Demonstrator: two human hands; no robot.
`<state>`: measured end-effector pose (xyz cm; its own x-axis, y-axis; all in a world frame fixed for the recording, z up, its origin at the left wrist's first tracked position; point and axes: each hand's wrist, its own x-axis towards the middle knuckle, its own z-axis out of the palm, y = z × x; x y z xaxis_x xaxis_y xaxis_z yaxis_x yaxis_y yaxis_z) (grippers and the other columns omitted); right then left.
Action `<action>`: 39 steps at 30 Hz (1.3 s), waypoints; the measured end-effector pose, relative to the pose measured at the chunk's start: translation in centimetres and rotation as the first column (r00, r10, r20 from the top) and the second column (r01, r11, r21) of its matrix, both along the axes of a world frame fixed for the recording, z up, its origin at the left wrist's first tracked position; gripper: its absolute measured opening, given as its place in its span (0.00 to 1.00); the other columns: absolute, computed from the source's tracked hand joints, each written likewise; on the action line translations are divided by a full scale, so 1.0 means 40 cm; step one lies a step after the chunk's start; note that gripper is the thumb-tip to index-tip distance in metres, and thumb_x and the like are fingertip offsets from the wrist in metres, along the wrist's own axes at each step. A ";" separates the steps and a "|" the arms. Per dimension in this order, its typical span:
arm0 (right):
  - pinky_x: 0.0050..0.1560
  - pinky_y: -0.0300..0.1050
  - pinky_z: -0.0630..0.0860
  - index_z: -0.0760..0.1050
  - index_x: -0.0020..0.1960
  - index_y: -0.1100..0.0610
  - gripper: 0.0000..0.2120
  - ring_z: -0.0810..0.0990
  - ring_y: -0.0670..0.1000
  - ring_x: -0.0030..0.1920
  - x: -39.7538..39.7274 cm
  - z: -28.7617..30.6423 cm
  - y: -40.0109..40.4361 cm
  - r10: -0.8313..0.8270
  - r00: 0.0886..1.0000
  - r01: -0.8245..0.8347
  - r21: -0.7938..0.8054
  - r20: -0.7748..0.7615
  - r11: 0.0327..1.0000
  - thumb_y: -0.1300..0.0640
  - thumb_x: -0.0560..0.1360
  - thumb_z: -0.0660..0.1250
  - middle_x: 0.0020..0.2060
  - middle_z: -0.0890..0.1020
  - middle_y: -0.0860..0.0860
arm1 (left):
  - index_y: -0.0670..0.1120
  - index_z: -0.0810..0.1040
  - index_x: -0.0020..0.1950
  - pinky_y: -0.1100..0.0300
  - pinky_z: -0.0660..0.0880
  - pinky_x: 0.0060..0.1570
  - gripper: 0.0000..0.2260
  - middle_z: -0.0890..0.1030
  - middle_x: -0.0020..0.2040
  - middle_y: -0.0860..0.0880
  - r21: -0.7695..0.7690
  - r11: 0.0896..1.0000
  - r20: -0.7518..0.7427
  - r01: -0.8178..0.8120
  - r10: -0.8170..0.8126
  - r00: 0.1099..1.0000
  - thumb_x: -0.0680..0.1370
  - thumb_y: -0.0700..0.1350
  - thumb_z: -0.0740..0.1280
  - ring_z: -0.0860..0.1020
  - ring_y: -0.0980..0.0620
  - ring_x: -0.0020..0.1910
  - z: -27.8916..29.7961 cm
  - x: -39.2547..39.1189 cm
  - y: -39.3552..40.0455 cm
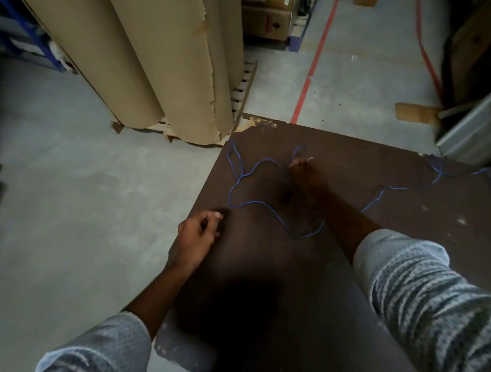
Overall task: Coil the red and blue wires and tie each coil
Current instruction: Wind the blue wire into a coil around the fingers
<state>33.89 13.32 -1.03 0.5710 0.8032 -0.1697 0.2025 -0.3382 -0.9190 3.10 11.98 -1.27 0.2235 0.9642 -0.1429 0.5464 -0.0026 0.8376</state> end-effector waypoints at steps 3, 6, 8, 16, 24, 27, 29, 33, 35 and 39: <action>0.35 0.40 0.72 0.77 0.47 0.55 0.06 0.75 0.39 0.31 -0.010 0.012 -0.017 0.018 0.997 -0.025 0.097 0.078 0.995 0.53 0.75 0.64 0.34 0.79 0.48 | 0.51 0.83 0.46 0.48 0.83 0.39 0.08 0.85 0.40 0.50 0.040 0.999 0.050 -0.017 0.015 0.999 0.81 0.51 0.66 0.83 0.56 0.33 0.042 0.031 0.000; 0.44 0.44 0.76 0.71 0.50 0.52 0.04 0.79 0.47 0.39 -0.032 0.098 -0.051 0.059 0.996 -0.077 0.282 0.075 0.956 0.58 0.79 0.59 0.39 0.82 0.52 | 0.47 0.83 0.47 0.59 0.80 0.39 0.07 0.85 0.41 0.47 0.113 0.993 0.093 -0.017 0.006 0.996 0.81 0.47 0.66 0.82 0.60 0.33 0.109 0.066 -0.007; 0.51 0.50 0.77 0.70 0.53 0.54 0.05 0.82 0.52 0.43 -0.034 0.170 -0.067 0.087 0.991 -0.116 0.349 0.099 0.930 0.61 0.80 0.56 0.38 0.81 0.50 | 0.46 0.83 0.48 0.68 0.76 0.40 0.07 0.85 0.43 0.48 0.236 0.972 0.094 -0.021 -0.002 0.996 0.82 0.45 0.66 0.81 0.63 0.37 0.167 0.087 -0.005; 0.44 0.48 0.78 0.75 0.54 0.58 0.08 0.81 0.51 0.39 -0.028 0.497 -0.199 0.138 0.946 -0.281 0.529 0.294 0.801 0.64 0.81 0.57 0.36 0.78 0.50 | 0.48 0.77 0.65 0.55 0.80 0.49 0.13 0.82 0.54 0.48 0.560 0.826 0.315 -0.059 -0.147 0.938 0.82 0.44 0.65 0.82 0.49 0.50 0.487 0.202 0.035; 0.47 0.59 0.81 0.73 0.51 0.57 0.09 0.77 0.51 0.36 -0.004 0.685 -0.315 0.178 0.968 -0.250 0.625 0.176 0.740 0.66 0.81 0.55 0.36 0.75 0.52 | 0.39 0.83 0.50 0.48 0.77 0.55 0.09 0.84 0.49 0.43 0.731 0.638 0.123 0.240 -0.470 0.874 0.82 0.43 0.66 0.82 0.49 0.51 0.720 0.308 -0.063; 0.43 0.58 0.82 0.73 0.50 0.54 0.12 0.76 0.48 0.34 0.019 0.725 -0.349 0.153 0.979 -0.202 0.652 0.132 0.731 0.67 0.82 0.55 0.35 0.74 0.52 | 0.37 0.81 0.46 0.52 0.76 0.46 0.11 0.81 0.37 0.42 0.600 0.709 0.196 0.369 -0.578 0.792 0.83 0.42 0.65 0.79 0.49 0.39 0.762 0.325 -0.125; 0.37 0.51 0.83 0.72 0.51 0.54 0.10 0.75 0.47 0.34 0.034 0.742 -0.368 0.124 0.990 -0.139 0.665 0.070 0.734 0.66 0.83 0.55 0.36 0.74 0.52 | 0.38 0.80 0.45 0.55 0.74 0.43 0.13 0.78 0.32 0.47 0.496 0.729 0.249 0.472 -0.640 0.727 0.83 0.45 0.63 0.76 0.49 0.35 0.779 0.334 -0.156; 0.26 0.39 0.72 0.72 0.55 0.58 0.07 0.74 0.46 0.33 0.058 0.749 -0.392 0.041 0.996 0.023 0.660 -0.081 0.751 0.63 0.84 0.56 0.38 0.74 0.54 | 0.43 0.78 0.47 0.58 0.64 0.30 0.14 0.68 0.30 0.47 0.280 0.746 0.444 0.605 -0.659 0.607 0.84 0.49 0.58 0.65 0.50 0.28 0.786 0.359 -0.203; 0.24 0.37 0.65 0.71 0.55 0.59 0.06 0.72 0.45 0.31 0.064 0.742 -0.398 0.043 0.985 0.076 0.649 -0.166 0.757 0.63 0.84 0.55 0.37 0.74 0.52 | 0.44 0.78 0.48 0.57 0.63 0.31 0.14 0.70 0.31 0.47 0.255 0.725 0.459 0.640 -0.673 0.580 0.84 0.49 0.57 0.65 0.52 0.28 0.781 0.372 -0.223; 0.23 0.35 0.61 0.71 0.55 0.58 0.07 0.68 0.44 0.29 0.086 0.741 -0.402 0.006 0.949 0.200 0.615 -0.315 0.763 0.62 0.85 0.54 0.36 0.72 0.49 | 0.43 0.79 0.49 0.55 0.64 0.34 0.12 0.74 0.32 0.46 0.191 0.695 0.539 0.693 -0.664 0.518 0.84 0.47 0.59 0.68 0.52 0.27 0.754 0.383 -0.243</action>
